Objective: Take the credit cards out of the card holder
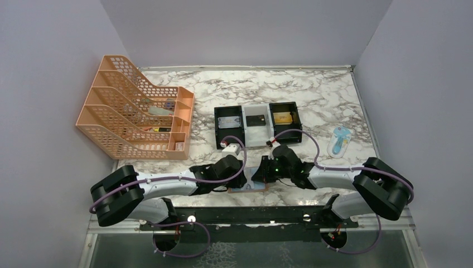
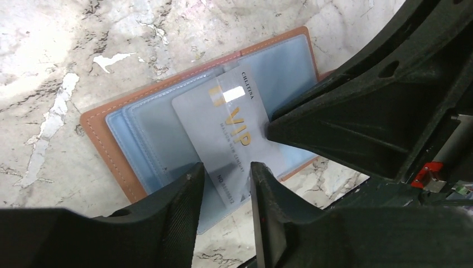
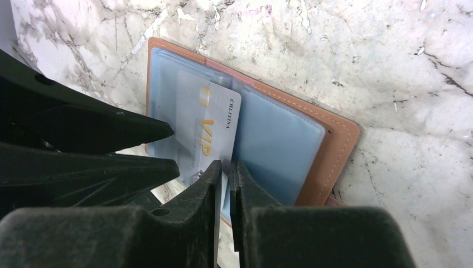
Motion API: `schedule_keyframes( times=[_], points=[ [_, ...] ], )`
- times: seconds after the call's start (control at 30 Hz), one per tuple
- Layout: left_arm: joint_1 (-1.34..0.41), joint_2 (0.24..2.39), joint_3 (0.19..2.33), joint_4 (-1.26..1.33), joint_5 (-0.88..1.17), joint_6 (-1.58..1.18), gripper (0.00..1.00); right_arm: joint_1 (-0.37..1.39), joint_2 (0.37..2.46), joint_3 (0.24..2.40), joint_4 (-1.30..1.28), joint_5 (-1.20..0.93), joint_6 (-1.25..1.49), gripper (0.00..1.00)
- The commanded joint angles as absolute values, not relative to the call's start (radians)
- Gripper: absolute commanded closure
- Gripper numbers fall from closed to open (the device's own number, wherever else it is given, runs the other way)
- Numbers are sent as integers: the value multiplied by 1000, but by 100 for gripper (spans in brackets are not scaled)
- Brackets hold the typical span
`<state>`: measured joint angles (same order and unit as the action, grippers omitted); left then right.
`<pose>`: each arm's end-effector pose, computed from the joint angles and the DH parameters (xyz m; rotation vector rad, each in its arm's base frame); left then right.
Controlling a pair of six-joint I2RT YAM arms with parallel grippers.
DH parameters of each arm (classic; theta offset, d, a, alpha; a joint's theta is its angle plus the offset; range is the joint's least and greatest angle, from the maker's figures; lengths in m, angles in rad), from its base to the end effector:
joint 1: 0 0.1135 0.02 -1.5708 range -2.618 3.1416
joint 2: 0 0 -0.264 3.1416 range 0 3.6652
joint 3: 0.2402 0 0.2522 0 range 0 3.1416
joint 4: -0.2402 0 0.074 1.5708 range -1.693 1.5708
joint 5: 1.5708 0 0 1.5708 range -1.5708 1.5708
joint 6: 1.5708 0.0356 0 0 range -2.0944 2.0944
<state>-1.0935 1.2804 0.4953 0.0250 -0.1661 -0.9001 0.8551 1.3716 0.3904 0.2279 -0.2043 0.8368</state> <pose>0.1151 -0.2097 0.1605 0.1500 2.4557 -0.7749 0.1476 0.1807 0.1276 -0.1372 2.5614 1.0051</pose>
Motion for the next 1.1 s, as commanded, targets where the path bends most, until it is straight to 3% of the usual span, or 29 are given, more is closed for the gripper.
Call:
schedule_keyframes(
  times=[0.0,0.17,0.57,0.73,1.07],
  points=[
    [-1097,1291,512,-50,-213,-908,63,848,1355,399,224,-196,814,85],
    [-1097,1253,482,-58,-222,-918,65,834,1346,375,242,-208,842,77],
    [-1096,1241,448,-46,-213,-926,69,807,1477,319,435,-331,973,77],
    [-1097,1237,438,-46,-245,-940,73,801,1498,289,529,-365,1010,81],
    [-1096,1229,428,-45,-242,-934,76,772,1484,274,560,-409,1009,99]
  ],
)
